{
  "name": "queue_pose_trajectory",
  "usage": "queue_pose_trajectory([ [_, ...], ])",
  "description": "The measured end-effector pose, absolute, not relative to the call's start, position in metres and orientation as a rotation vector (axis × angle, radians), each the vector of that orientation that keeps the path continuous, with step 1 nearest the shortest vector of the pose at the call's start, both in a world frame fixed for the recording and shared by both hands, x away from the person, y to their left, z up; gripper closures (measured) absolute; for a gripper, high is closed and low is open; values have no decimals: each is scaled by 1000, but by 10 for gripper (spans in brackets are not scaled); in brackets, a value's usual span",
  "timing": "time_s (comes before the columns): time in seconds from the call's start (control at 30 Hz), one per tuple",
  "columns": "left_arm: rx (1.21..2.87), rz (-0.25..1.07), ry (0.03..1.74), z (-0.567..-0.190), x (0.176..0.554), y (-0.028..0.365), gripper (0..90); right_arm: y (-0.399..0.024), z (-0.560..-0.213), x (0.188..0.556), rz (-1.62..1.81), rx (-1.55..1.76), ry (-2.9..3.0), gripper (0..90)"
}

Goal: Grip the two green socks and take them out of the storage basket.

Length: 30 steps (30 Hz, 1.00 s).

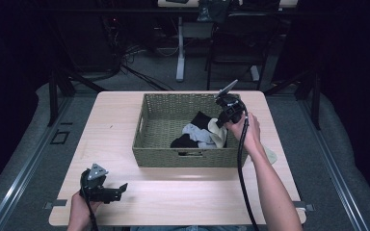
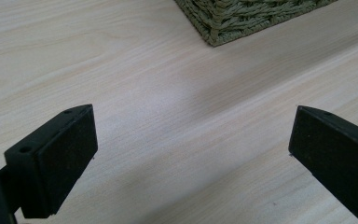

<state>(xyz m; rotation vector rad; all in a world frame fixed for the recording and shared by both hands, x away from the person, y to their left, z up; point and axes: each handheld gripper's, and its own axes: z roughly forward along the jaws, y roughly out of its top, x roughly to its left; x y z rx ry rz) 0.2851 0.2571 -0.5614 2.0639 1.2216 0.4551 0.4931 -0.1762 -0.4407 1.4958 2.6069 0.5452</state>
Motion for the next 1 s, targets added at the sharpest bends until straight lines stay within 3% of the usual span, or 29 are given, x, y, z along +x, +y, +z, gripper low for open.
queue_pose_trajectory([
  [1.0,2068,459,1221,-561,285,257,11,-172,-347,479,645,1374,2553,871],
])
